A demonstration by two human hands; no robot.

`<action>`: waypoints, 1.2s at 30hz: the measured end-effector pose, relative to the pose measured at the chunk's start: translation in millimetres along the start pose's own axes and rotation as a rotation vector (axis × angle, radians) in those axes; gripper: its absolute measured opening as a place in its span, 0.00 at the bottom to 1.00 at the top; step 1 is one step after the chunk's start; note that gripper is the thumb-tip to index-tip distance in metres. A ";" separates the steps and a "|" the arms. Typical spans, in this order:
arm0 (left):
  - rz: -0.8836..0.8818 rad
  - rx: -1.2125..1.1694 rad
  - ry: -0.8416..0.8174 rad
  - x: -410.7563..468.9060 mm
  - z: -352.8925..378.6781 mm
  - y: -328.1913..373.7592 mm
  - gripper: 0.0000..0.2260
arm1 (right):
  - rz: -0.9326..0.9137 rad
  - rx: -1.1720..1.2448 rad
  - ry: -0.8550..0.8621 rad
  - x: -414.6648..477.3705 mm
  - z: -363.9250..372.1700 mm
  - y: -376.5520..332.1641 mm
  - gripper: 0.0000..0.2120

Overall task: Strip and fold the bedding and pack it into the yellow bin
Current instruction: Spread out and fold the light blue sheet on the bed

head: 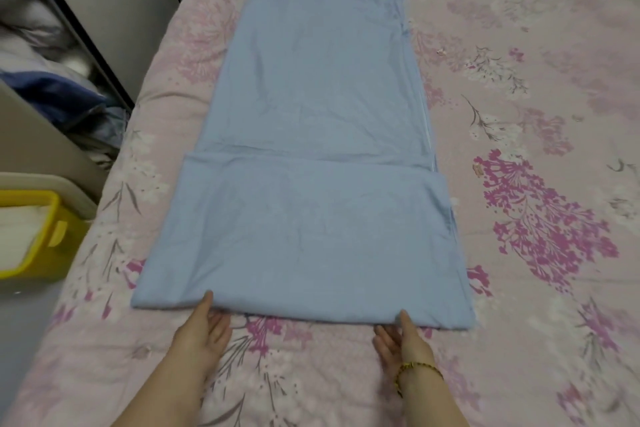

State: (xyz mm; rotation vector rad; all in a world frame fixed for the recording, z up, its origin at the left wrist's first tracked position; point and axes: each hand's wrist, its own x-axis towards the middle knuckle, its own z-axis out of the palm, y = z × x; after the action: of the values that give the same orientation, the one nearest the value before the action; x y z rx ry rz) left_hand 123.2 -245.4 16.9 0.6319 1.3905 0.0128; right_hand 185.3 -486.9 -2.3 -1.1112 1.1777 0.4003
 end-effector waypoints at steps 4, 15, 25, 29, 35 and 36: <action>0.024 -0.090 -0.038 8.9 11.7 12.2 0.18 | -0.009 -0.009 0.004 -4.0 11.7 -7.3 0.12; 0.245 -0.032 -0.241 -72.8 -51.0 23.6 0.09 | -0.370 -0.146 -0.097 -76.6 -40.5 -4.4 0.15; 0.461 -0.014 -0.379 -166.0 -138.3 12.7 0.16 | -0.710 -0.250 0.033 -197.0 -125.0 27.4 0.14; 0.594 -0.013 -0.343 -185.9 -154.2 20.2 0.28 | -0.806 -0.251 0.065 -215.9 -137.8 34.6 0.21; 0.725 0.044 -0.231 -188.7 -135.1 43.4 0.14 | -0.861 -0.289 0.046 -212.6 -103.8 8.7 0.18; 0.739 0.038 -0.222 -184.2 -125.5 47.2 0.12 | -0.865 -0.280 0.037 -210.0 -93.3 -0.5 0.15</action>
State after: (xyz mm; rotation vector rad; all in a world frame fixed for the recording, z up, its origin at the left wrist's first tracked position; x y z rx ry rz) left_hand -12.9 -222.9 198.2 1.1139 0.8857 0.4912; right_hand 54.6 -508.1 185.5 -1.7504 0.5833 -0.1372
